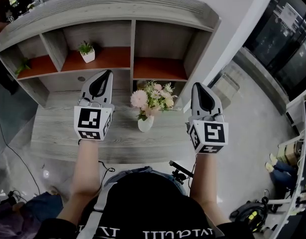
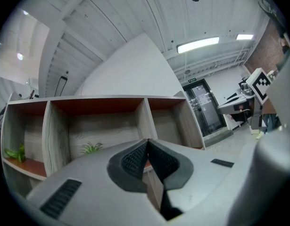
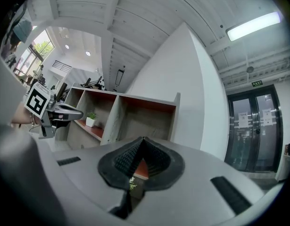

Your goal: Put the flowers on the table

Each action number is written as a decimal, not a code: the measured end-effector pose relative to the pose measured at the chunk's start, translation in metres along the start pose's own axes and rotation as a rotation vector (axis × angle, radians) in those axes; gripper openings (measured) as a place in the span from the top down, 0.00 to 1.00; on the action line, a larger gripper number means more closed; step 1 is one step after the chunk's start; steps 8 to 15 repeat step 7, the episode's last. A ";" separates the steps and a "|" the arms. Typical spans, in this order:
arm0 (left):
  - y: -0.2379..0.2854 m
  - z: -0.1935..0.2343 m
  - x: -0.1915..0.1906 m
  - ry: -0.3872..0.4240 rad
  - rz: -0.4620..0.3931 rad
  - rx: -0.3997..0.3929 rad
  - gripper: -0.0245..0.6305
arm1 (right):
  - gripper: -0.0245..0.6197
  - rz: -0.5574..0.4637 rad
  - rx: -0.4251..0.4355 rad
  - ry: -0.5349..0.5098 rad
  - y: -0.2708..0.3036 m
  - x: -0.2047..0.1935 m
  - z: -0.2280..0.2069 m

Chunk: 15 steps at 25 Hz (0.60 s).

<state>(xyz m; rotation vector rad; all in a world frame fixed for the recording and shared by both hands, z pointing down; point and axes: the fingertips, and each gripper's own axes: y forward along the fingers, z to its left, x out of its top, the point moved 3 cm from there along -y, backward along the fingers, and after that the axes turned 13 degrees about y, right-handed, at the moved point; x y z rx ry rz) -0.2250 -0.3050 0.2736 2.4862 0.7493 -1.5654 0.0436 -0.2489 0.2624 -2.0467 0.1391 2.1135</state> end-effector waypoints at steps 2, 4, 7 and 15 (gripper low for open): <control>0.000 -0.003 0.002 0.034 -0.007 -0.013 0.95 | 0.94 0.005 0.001 -0.008 0.001 -0.001 0.000; 0.000 -0.004 0.005 0.060 -0.012 -0.016 0.95 | 0.94 0.008 0.000 -0.014 0.002 -0.001 0.001; 0.000 -0.005 0.008 0.080 -0.017 -0.011 0.95 | 0.94 0.006 0.001 -0.011 0.003 -0.002 0.002; 0.000 -0.005 0.008 0.080 -0.017 -0.011 0.95 | 0.94 0.006 0.001 -0.011 0.003 -0.002 0.002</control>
